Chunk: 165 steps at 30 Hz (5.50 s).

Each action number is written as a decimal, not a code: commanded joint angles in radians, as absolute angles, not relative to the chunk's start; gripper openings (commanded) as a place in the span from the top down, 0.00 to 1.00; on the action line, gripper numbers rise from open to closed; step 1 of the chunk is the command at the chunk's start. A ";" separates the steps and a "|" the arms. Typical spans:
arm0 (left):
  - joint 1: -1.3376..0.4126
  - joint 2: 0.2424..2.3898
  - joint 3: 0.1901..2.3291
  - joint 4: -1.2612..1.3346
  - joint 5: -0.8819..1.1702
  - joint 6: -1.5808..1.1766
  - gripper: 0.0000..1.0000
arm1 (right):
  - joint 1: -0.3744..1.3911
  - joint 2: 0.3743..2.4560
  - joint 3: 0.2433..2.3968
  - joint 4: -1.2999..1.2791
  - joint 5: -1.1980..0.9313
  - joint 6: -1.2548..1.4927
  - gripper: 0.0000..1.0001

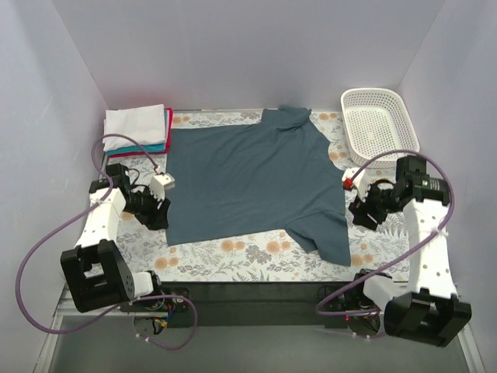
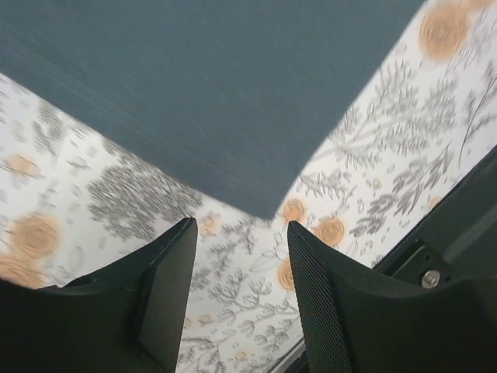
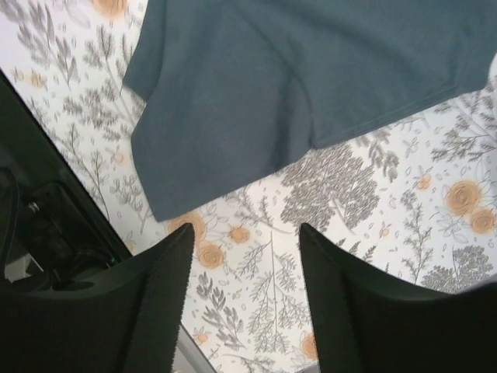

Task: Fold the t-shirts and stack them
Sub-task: Flatten the tshirt out

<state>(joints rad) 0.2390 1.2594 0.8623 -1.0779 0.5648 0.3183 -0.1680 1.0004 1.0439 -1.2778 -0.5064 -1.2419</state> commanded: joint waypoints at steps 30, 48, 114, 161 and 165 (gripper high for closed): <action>-1.077 1.798 1.080 0.067 0.506 -0.269 0.53 | -0.005 1.861 1.328 -0.942 -0.377 -0.572 0.80; -1.129 1.982 1.132 0.138 0.488 -0.209 0.55 | -0.028 1.894 1.304 -0.922 -0.364 -0.564 0.84; -0.038 1.578 0.820 -0.471 0.499 -0.150 0.66 | -0.025 2.054 1.477 -0.874 -0.239 -0.632 0.76; 0.069 1.356 0.902 -0.821 0.574 -0.055 0.60 | 0.209 1.483 0.950 -0.824 -0.134 -0.851 0.51; 0.067 1.387 0.893 -0.815 0.563 -0.052 0.60 | 0.207 1.509 0.977 -0.793 -0.115 -0.856 0.47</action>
